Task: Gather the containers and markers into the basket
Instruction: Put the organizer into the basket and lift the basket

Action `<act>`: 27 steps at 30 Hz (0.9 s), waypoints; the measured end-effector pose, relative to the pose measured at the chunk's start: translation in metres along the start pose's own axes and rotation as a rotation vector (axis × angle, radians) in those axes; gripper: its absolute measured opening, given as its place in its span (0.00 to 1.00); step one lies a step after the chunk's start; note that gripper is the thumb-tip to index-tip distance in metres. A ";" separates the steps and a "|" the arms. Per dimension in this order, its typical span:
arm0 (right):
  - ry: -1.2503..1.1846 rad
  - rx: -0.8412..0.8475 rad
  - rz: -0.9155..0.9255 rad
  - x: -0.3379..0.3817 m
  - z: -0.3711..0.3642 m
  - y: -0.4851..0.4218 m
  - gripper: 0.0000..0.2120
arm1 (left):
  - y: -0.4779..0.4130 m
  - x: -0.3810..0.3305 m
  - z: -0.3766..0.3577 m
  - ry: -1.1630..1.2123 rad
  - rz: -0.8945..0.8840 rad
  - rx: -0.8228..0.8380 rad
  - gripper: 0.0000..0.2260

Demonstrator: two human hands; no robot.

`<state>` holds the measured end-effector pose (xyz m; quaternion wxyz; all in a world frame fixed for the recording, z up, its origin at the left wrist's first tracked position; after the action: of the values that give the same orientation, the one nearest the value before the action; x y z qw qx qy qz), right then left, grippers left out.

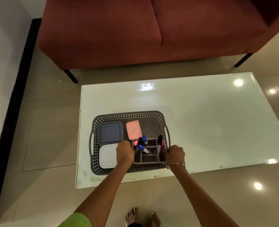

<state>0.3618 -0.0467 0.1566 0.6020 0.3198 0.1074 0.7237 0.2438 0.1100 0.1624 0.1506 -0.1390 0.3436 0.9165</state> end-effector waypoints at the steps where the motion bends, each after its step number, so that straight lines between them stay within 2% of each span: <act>1: -0.001 -0.005 0.001 -0.001 -0.002 0.000 0.10 | -0.001 0.001 -0.001 -0.002 -0.005 -0.003 0.05; 5: -0.035 0.016 0.011 -0.001 0.006 0.008 0.09 | 0.001 0.008 0.000 0.008 -0.042 -0.017 0.04; 7: -0.083 -0.055 0.030 0.002 0.021 0.011 0.08 | 0.004 0.015 0.015 0.060 -0.092 -0.085 0.06; 10: -0.191 -0.184 0.042 0.008 0.042 0.005 0.11 | -0.003 0.024 0.056 0.079 -0.217 -0.200 0.07; 13: -0.300 -0.190 0.040 0.020 0.049 -0.012 0.14 | -0.022 0.034 0.104 0.081 -0.242 -0.283 0.02; 15: -0.326 -0.183 0.016 0.030 0.048 -0.025 0.14 | -0.037 0.046 0.124 0.065 -0.249 -0.338 0.09; 17: -0.308 -0.151 -0.025 0.036 0.042 -0.038 0.14 | -0.050 0.061 0.132 0.029 -0.188 -0.342 0.18; 18: -0.308 -0.131 -0.053 0.038 0.039 -0.043 0.14 | -0.055 0.069 0.133 0.024 -0.142 -0.328 0.19; 21: -0.333 -0.088 -0.112 0.034 0.027 -0.055 0.10 | -0.059 0.093 0.126 0.093 -0.002 -0.286 0.11; 23: -0.307 -0.083 -0.135 0.029 0.023 -0.058 0.08 | -0.063 0.109 0.117 0.170 0.078 -0.268 0.13; 25: -0.286 -0.087 -0.137 0.026 0.024 -0.058 0.07 | -0.066 0.120 0.110 0.350 0.138 -0.237 0.11; 27: -0.279 -0.086 -0.136 0.023 0.025 -0.062 0.07 | -0.071 0.124 0.103 0.436 0.147 -0.196 0.08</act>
<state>0.4248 -0.0154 0.1496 0.6720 0.3832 0.0133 0.6336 0.1406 0.2526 0.1508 -0.0084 -0.3219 0.2867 0.9023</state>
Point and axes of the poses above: each hand's wrist, its own y-axis away from the middle knuckle, its own z-axis out of the back of the hand, x = y × z, the point moved 3 cm from there along -y, towards the middle knuckle, and after that the axes turned 1 degree about -y, right-handed, at the moved point
